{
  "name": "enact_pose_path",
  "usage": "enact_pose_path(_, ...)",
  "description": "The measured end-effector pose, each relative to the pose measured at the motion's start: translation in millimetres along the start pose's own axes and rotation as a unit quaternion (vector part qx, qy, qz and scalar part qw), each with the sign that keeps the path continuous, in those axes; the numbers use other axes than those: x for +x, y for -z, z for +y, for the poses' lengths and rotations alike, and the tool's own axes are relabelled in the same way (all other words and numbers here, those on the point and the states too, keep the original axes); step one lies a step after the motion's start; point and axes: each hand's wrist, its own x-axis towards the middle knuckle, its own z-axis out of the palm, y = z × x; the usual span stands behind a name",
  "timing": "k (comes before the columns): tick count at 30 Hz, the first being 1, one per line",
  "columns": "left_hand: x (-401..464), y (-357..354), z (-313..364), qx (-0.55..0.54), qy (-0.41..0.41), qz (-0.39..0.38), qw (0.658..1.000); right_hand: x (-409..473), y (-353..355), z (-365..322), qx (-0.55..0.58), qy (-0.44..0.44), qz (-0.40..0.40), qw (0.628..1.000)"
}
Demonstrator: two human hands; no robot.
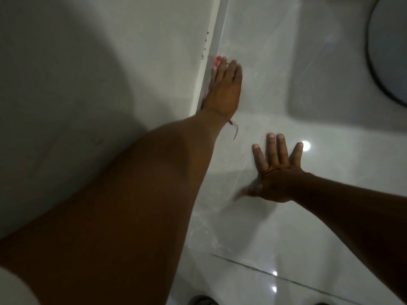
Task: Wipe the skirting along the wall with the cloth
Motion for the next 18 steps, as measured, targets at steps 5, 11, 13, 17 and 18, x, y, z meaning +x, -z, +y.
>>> enact_pose_path(5,-89.7,-22.3,10.7,-0.017,0.013,0.036,0.999,1.7,-2.9,0.7,-0.002,-0.001,0.013,1.0)
enact_pose_path(11,-256.8,-60.7,39.2,-0.103,0.06,0.086,0.989,0.2,-2.2,1.4,0.001,0.006,0.02,1.0)
enact_pose_path(13,-272.1,-70.8,40.7,-0.112,0.065,0.08,0.988,-0.4,-1.0,1.6,0.002,0.007,0.014,1.0)
enact_pose_path(17,-212.4,-60.8,30.3,-0.102,0.042,0.062,0.992,0.1,-0.4,0.4,0.01,0.008,0.01,1.0)
enact_pose_path(18,-186.1,-54.0,26.5,-0.1,0.037,0.056,0.993,0.2,-0.4,0.6,0.01,0.006,0.009,1.0)
